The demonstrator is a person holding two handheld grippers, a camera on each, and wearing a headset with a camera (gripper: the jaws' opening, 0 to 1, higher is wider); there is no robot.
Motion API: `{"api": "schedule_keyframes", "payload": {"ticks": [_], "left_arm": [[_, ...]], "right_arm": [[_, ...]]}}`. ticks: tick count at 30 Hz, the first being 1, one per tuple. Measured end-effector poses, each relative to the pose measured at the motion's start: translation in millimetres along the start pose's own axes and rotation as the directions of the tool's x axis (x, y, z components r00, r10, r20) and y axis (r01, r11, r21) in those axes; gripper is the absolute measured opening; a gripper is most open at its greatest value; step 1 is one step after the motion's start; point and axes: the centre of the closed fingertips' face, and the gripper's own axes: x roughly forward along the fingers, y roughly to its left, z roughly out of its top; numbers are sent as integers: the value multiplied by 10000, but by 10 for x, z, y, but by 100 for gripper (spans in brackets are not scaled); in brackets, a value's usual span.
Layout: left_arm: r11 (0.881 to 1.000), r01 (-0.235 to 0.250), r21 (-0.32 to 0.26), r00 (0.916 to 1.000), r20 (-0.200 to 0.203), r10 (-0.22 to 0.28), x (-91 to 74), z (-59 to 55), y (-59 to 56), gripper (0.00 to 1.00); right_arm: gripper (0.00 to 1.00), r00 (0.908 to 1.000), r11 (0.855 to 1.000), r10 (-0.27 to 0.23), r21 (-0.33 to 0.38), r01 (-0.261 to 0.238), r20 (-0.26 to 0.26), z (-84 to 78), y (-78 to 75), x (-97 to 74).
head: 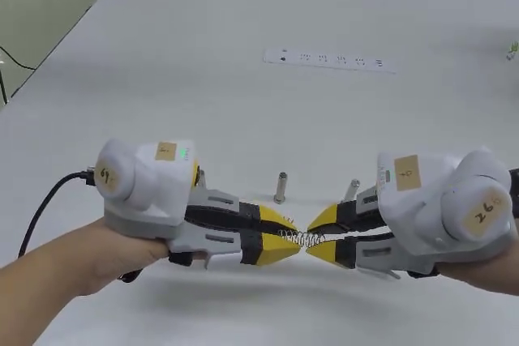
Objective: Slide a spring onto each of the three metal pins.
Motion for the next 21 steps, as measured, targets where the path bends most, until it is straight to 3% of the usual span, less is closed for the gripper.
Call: {"api": "schedule_keyframes", "payload": {"ticks": [7,13,21], "left_arm": [[9999,63,-91,10000,-13,-64,12,7,-26,2],[9999,119,-109,9999,2,-119,18,28,-46,2],[9997,183,-150,9998,-79,-184,28,13,-76,2]], "right_arm": [[15,10000,9997,-88,219,88,13,-63,-13,-37],[13,9999,9985,-95,547,92,58,-152,22,-38],[11,9997,9989,-75,470,64,230,-117,37,-39]]}}
